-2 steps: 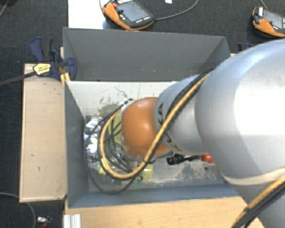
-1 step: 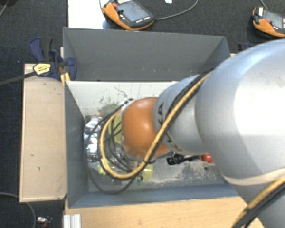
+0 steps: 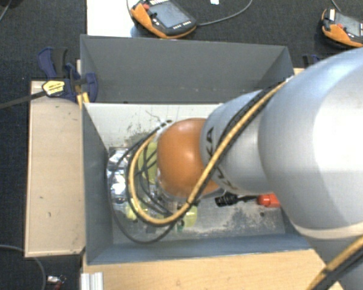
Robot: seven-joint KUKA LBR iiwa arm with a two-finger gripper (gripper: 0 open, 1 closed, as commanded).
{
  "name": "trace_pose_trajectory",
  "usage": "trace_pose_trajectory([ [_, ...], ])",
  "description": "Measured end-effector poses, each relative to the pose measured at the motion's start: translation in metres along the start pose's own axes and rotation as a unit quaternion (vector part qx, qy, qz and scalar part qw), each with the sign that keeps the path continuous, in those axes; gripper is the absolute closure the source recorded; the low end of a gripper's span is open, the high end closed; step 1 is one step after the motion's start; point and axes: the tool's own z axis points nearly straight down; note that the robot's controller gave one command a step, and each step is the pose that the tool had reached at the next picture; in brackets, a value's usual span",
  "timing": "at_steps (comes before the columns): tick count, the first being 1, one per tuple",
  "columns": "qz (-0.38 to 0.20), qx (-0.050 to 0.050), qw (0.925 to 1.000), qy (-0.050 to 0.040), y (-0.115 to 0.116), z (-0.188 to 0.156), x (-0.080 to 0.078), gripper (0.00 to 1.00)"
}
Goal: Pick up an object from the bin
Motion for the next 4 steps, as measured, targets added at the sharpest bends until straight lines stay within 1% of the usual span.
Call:
trace_pose_trajectory([
  [1,0.001,-0.001,1.0,-0.0009,0.0,-0.008,0.0,1.0],
  [2,0.002,0.0,1.0,0.0012,0.0,-0.018,0.001,1.0],
  [4,0.004,-0.002,1.0,-0.0016,0.0,-0.045,-0.001,1.0],
])
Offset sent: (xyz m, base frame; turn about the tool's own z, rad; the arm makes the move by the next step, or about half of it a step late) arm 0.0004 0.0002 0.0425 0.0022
